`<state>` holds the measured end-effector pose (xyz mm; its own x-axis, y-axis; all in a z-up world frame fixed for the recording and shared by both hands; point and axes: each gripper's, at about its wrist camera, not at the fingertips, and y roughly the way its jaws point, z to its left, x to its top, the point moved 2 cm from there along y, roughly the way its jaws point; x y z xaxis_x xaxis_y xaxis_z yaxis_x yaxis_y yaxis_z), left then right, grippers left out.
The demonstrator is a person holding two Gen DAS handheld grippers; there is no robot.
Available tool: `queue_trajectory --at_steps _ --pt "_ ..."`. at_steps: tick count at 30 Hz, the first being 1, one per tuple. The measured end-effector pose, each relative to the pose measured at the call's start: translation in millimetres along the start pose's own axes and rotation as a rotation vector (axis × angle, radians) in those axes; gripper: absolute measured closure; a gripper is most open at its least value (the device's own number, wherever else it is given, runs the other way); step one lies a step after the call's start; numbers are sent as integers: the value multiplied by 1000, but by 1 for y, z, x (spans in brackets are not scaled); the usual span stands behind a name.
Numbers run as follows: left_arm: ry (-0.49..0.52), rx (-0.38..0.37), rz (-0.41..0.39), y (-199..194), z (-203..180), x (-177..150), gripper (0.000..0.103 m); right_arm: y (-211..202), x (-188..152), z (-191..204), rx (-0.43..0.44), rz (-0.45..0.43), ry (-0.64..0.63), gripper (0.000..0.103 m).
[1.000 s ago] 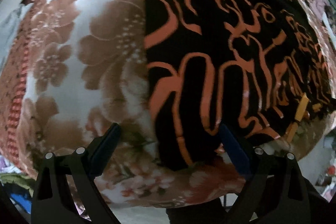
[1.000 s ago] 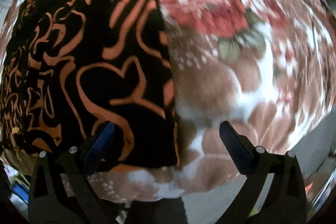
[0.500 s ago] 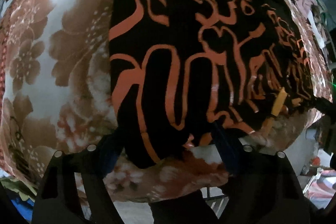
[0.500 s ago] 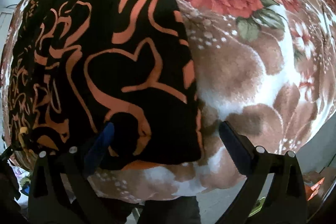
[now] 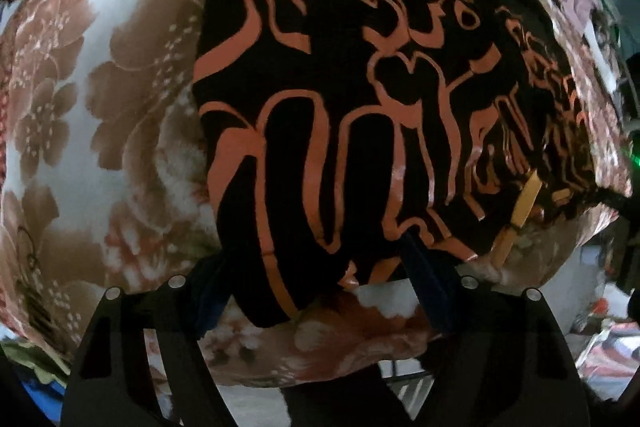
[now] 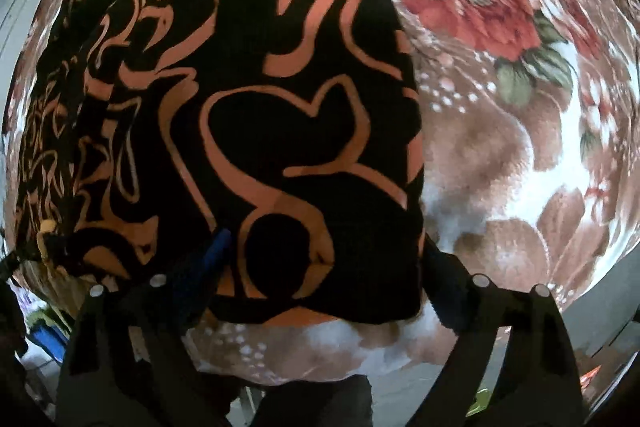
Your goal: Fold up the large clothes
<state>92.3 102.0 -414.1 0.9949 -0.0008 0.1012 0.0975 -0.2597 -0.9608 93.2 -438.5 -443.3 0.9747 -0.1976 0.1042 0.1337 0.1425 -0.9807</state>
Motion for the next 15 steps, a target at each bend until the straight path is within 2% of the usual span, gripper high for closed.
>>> queue_trajectory --at_steps 2,5,9,11,15 --pt "-23 9 18 9 15 -2 29 10 1 -1 20 4 25 10" --pt "-5 35 20 14 14 -5 32 21 2 -2 31 -2 39 7" --pt "20 -7 -20 -1 -7 -1 31 18 5 10 0 7 18 21" --pt "20 -16 -13 1 -5 -1 31 16 11 17 -4 14 22 22" --pt "23 19 20 21 5 -1 31 27 14 21 -12 10 12 21"
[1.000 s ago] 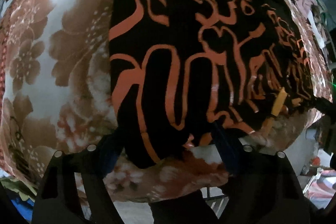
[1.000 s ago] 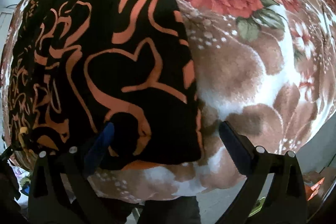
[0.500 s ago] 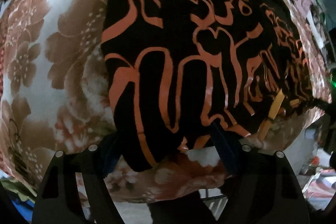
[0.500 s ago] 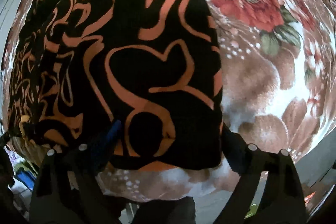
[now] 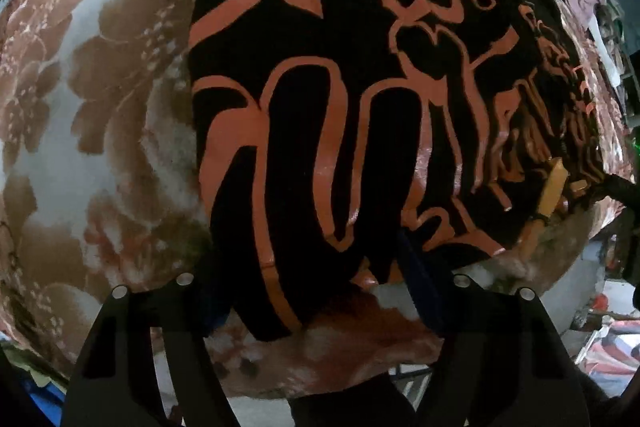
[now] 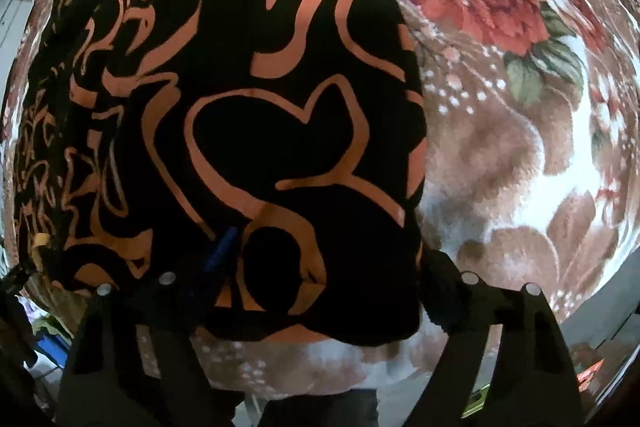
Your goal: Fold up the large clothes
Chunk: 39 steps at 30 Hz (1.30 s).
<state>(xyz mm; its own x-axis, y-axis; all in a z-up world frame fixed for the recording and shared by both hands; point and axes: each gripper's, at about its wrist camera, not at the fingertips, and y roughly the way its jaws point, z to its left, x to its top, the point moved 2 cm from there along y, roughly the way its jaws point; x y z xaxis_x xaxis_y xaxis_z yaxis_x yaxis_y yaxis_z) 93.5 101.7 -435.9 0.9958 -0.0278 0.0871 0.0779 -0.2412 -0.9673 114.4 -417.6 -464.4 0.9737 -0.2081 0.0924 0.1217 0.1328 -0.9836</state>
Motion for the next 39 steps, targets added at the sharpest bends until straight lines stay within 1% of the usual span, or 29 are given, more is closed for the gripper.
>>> queue_trajectory --at_steps 1,2,3,4,5,6,7,9,10,11,14,16,18,19,20,22,23,24,26,27,29,31,36,39 --pt "-1 7 0 1 -1 0 31 3 -2 2 -5 -4 -10 21" --pt "0 18 4 2 -3 1 33 4 -2 5 -12 -10 -23 23" --pt "4 29 3 2 -9 1 37 4 -2 7 -15 -15 -34 28" --pt "14 63 -5 2 -21 3 52 3 -2 8 -16 -18 -39 34" --pt "20 89 -14 -2 -26 7 69 1 -2 8 -20 -22 -41 46" --pt "29 119 -29 -11 -30 10 79 -4 -4 5 -25 -22 -46 59" --pt "39 137 -42 -18 -33 11 89 -10 -3 6 -30 -22 -55 65" --pt "47 129 -43 -26 -37 10 91 -20 -2 10 -42 -25 -91 86" --pt "47 125 -45 -27 -37 10 92 -25 -1 13 -25 -27 -99 87" --pt "41 113 -42 -27 -37 9 92 -28 1 14 -23 -28 -103 90" --pt "52 107 -61 -46 -37 11 93 -39 5 22 17 -35 -118 90" --pt "60 127 -74 -55 -36 12 93 -46 10 26 31 -43 -125 90" --pt "68 146 -69 -63 -35 9 93 -50 11 30 30 -52 -139 91" --pt "73 153 -72 -64 -34 7 95 -48 11 31 19 -50 -151 91" --pt "83 145 -75 -68 -40 7 95 -45 8 31 13 -44 -156 91" --pt "102 157 -79 -76 -47 6 95 -43 7 32 14 -40 -158 91" --pt "101 131 -84 -80 -49 8 95 -41 8 31 17 -42 -160 91" --pt "80 91 -90 -82 -51 12 95 -42 4 28 23 -45 -160 91" --pt "52 63 -76 -76 -48 18 96 -48 3 25 41 -46 -151 91" --pt "33 58 -71 -74 -46 20 96 -57 -7 23 51 -48 -142 91" --pt "1 26 -73 -78 -49 27 96 -71 -3 22 90 -53 -117 91" --pt "-2 15 -86 -87 -54 30 96 -90 2 23 108 -71 -132 91" --pt "30 37 -118 -118 -81 49 96 -133 18 32 164 -126 -188 92" --pt "24 63 -157 -140 -94 65 96 -150 37 45 184 -156 -241 92"
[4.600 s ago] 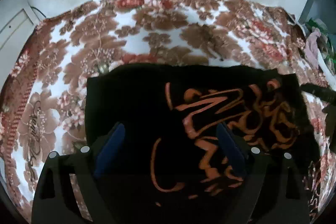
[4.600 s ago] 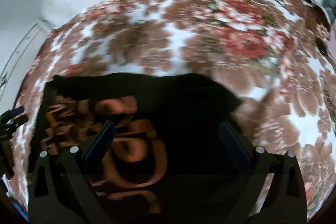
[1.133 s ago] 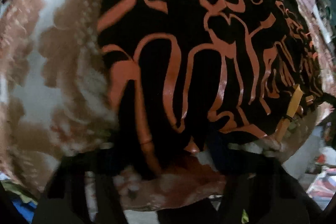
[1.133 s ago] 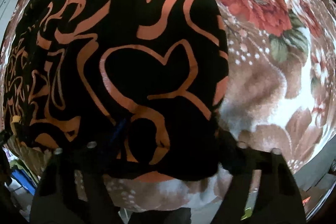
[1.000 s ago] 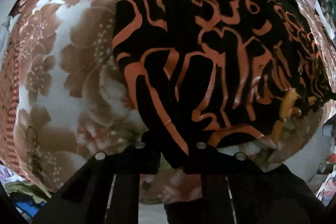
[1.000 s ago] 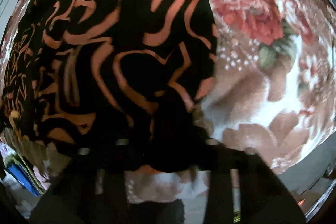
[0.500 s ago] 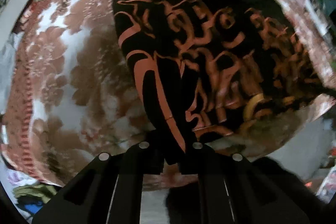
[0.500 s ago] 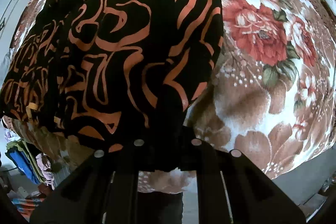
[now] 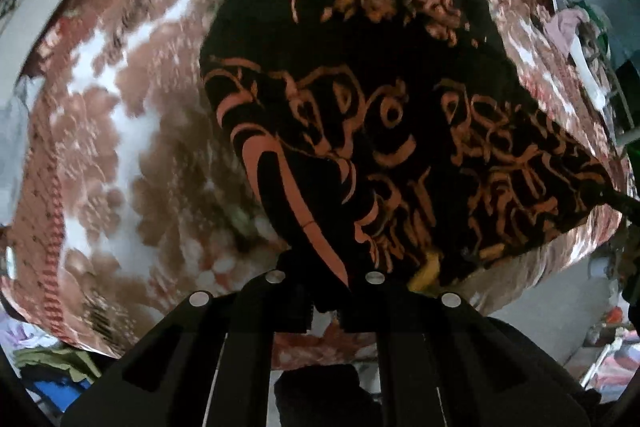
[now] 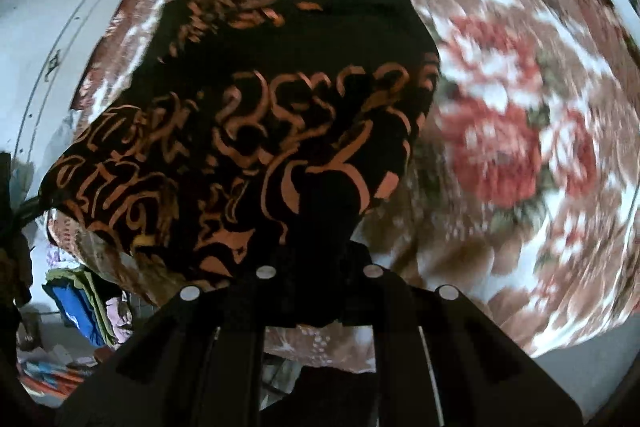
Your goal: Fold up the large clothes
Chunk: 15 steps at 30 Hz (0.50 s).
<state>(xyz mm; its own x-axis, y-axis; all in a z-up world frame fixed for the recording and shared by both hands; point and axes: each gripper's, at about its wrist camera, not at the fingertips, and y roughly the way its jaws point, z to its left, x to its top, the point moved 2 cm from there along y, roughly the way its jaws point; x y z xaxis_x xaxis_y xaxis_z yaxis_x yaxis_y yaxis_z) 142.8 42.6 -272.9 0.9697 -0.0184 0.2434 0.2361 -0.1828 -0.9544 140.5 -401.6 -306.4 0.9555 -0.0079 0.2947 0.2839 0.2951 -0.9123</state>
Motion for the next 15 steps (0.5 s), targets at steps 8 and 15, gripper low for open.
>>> queue_trajectory --at_steps 8,15 --pt "-67 -95 -105 -35 -26 61 96 -29 66 17 40 -25 -107 92" --pt "-20 -222 -146 -25 -34 134 96 -28 139 41 16 -43 -138 92"
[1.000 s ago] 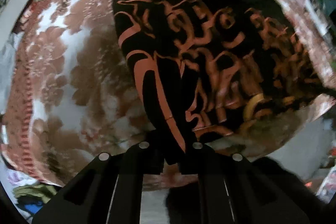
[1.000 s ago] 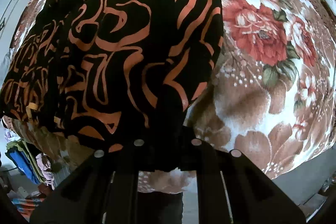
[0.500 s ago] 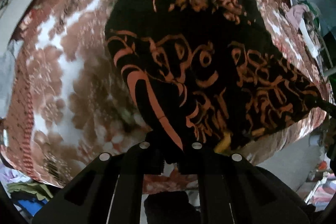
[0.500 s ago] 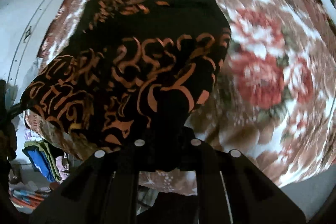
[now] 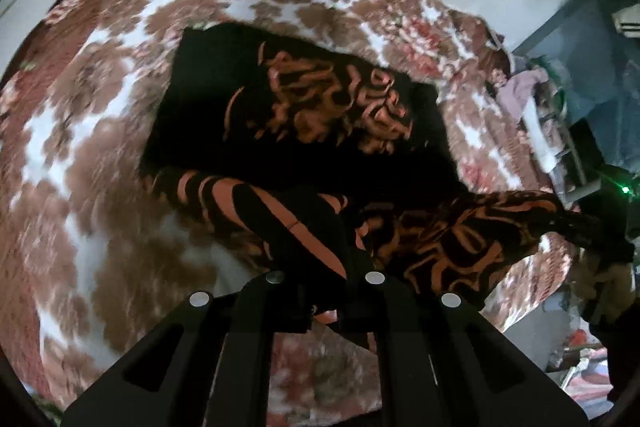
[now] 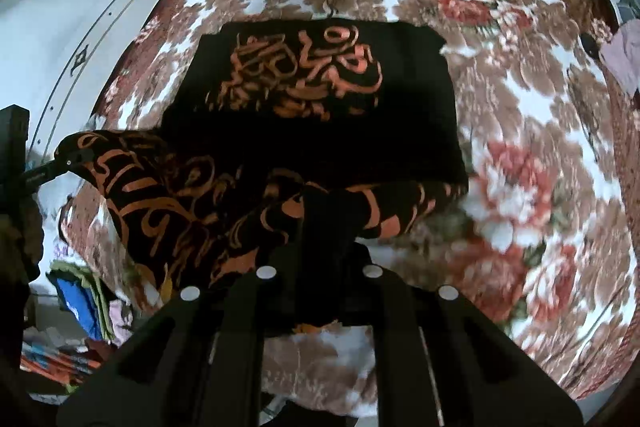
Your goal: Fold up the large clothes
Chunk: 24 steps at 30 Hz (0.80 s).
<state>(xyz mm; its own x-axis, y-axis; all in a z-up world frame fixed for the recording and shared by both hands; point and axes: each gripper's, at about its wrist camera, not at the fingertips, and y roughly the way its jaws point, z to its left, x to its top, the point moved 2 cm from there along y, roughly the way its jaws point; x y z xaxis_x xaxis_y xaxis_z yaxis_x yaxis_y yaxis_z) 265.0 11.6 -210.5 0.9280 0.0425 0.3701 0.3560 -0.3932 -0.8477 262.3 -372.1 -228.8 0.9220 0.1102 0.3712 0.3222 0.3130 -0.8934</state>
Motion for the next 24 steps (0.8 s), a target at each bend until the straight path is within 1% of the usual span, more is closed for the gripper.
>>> queue_trajectory --at_steps 2,3,7,11,14,17,20,24 --pt "-2 -47 -1 7 6 27 96 5 21 0 -10 -4 3 92" --pt "-1 -55 -1 9 9 38 96 9 37 -1 -25 -7 8 92" --pt "5 -82 19 18 24 87 96 20 87 -13 -42 -26 62 92" --pt "14 -108 27 31 37 131 96 38 135 -28 -68 -49 63 92" --pt "14 -102 23 50 49 162 96 60 163 -44 -77 -34 74 92" --pt "-21 -97 28 74 64 193 96 86 188 -58 -75 -17 78 92" --pt "-24 -72 29 94 75 222 96 111 215 -71 -75 8 80 92" --pt "-39 -62 54 124 90 256 96 141 254 -90 -64 35 93 91"
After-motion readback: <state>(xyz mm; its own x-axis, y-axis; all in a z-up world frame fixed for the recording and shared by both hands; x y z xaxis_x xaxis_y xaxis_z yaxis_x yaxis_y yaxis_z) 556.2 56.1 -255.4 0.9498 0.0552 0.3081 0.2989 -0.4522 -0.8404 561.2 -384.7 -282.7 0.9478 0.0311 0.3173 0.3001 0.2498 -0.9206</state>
